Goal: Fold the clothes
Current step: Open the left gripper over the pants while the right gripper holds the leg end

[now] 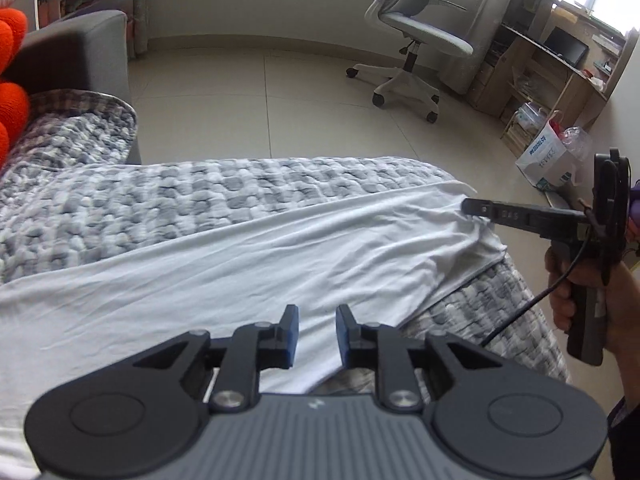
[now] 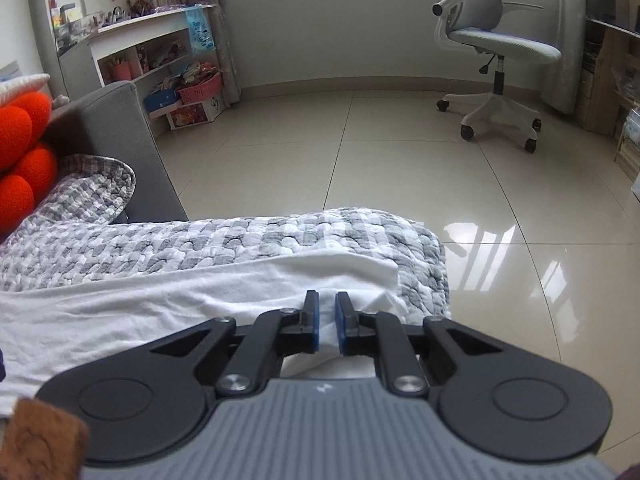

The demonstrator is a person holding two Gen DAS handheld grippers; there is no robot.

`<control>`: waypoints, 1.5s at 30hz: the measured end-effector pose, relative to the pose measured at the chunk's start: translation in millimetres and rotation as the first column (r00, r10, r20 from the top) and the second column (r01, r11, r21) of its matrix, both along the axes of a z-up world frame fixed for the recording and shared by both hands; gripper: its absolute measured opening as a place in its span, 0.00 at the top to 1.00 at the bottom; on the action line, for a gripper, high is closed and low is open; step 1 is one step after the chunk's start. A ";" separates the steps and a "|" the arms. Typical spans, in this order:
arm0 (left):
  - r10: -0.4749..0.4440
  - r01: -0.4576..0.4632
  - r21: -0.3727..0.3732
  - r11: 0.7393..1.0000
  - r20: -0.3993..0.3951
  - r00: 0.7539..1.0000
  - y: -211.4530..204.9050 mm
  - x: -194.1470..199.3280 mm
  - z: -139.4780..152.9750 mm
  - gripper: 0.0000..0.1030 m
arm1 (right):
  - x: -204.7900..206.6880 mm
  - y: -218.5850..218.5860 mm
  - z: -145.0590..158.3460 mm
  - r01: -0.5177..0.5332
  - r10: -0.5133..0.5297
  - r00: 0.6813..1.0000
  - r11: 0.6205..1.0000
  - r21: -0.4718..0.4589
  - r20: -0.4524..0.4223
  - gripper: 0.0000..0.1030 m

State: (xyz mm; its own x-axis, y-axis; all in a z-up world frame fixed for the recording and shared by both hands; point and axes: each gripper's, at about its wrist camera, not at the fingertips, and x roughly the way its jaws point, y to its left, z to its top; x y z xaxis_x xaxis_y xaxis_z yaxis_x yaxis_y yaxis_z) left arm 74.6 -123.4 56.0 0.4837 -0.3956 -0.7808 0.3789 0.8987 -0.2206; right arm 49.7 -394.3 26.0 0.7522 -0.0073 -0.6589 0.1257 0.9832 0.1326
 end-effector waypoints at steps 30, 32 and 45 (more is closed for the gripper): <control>-0.011 0.005 -0.119 0.993 -0.048 0.999 -6.8 19.9 -37.1 0.79 | -2.1 0.5 -0.4 0.003 -0.004 1.000 0.997 -0.083 -0.011 0.84; -0.012 0.006 -0.119 0.993 -0.048 0.999 -7.4 19.6 -37.2 0.79 | 5.7 4.2 -1.9 -0.006 0.004 1.000 0.996 -0.094 -0.020 0.84; -0.018 0.013 -0.114 0.993 -0.047 0.999 -8.5 20.3 -37.9 0.79 | 0.7 4.9 -1.0 0.010 -0.010 1.000 1.000 -0.007 0.007 0.68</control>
State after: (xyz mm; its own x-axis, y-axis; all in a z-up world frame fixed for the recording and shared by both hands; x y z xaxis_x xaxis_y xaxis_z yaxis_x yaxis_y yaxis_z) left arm 94.9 -131.9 18.1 0.4400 -0.4904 -0.7522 0.3789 0.8609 -0.3396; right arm 50.4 -389.3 25.1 0.7567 -0.0194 -0.6535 0.1347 0.9827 0.1269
